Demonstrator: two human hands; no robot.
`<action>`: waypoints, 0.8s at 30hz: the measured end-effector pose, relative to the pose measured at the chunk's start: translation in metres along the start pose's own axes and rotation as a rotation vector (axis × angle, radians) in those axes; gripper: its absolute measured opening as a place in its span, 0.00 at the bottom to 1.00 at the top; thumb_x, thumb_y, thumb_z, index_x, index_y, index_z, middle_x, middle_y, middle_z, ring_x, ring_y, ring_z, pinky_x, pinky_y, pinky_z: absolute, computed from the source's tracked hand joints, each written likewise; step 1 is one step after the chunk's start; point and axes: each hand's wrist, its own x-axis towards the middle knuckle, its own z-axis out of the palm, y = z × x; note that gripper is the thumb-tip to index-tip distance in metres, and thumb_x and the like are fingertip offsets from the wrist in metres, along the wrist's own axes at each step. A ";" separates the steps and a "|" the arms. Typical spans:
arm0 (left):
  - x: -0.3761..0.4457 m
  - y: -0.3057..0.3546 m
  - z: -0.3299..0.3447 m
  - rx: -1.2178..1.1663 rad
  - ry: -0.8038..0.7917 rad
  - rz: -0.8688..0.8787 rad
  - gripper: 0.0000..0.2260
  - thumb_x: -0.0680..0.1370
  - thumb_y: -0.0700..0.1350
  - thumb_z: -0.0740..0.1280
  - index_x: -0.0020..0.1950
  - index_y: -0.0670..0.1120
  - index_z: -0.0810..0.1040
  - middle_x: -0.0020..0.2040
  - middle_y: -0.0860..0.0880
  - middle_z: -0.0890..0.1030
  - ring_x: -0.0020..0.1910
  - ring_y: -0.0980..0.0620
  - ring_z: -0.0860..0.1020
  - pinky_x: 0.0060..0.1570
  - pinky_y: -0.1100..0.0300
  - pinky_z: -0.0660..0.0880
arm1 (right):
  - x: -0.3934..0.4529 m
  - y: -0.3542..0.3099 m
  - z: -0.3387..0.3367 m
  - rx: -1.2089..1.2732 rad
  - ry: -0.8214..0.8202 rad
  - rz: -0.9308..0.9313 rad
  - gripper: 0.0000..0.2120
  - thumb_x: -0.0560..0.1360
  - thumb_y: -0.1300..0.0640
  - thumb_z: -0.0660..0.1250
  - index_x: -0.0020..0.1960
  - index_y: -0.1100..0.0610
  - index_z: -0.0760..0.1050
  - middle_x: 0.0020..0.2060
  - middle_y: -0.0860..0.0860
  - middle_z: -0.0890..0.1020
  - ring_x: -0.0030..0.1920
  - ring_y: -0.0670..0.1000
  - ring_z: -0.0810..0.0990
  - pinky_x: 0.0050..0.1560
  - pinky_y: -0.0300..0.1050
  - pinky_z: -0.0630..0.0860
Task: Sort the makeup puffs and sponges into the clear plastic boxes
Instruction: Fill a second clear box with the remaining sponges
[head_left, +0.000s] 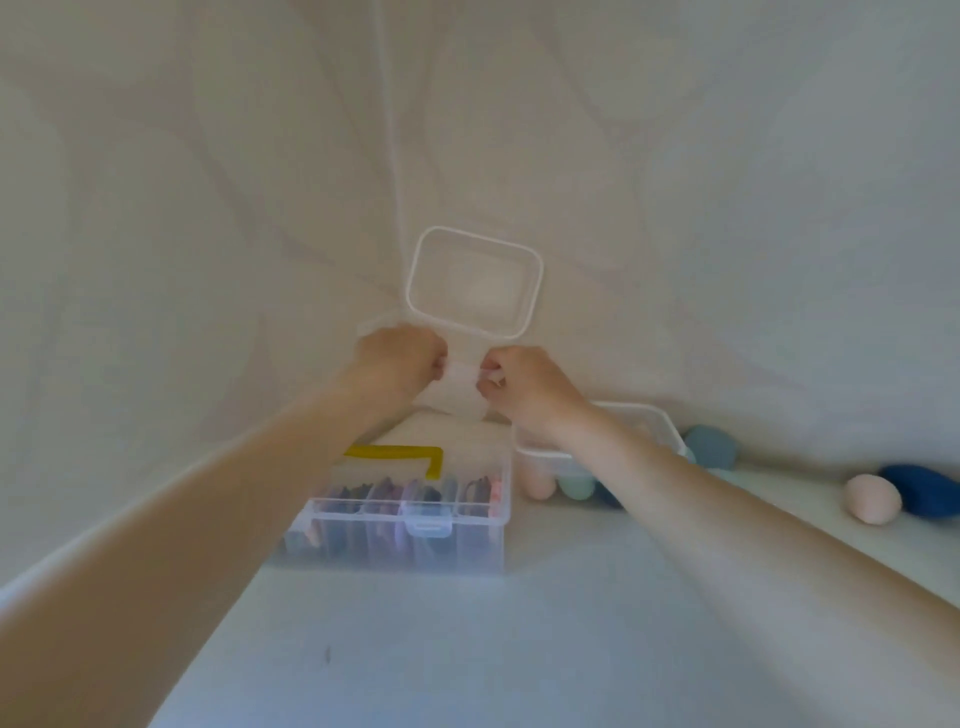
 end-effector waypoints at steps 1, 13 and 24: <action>-0.006 0.007 -0.009 0.004 0.011 0.025 0.09 0.78 0.46 0.61 0.54 0.50 0.78 0.59 0.47 0.78 0.59 0.44 0.76 0.57 0.55 0.71 | -0.008 -0.003 -0.013 -0.001 0.022 0.004 0.12 0.77 0.59 0.61 0.56 0.62 0.77 0.56 0.60 0.80 0.58 0.59 0.77 0.58 0.48 0.72; -0.126 0.125 -0.035 0.031 0.031 0.322 0.12 0.80 0.47 0.59 0.59 0.47 0.77 0.59 0.46 0.77 0.60 0.46 0.74 0.50 0.57 0.72 | -0.144 0.008 -0.137 -0.222 -0.259 0.193 0.10 0.74 0.56 0.69 0.54 0.57 0.80 0.51 0.53 0.82 0.52 0.52 0.80 0.53 0.43 0.76; -0.163 0.188 -0.007 0.027 -0.230 0.470 0.10 0.78 0.48 0.64 0.53 0.44 0.79 0.54 0.47 0.81 0.56 0.47 0.78 0.55 0.56 0.74 | -0.219 0.062 -0.140 -0.277 -0.340 0.365 0.13 0.67 0.45 0.71 0.49 0.47 0.82 0.53 0.46 0.82 0.55 0.51 0.79 0.60 0.53 0.74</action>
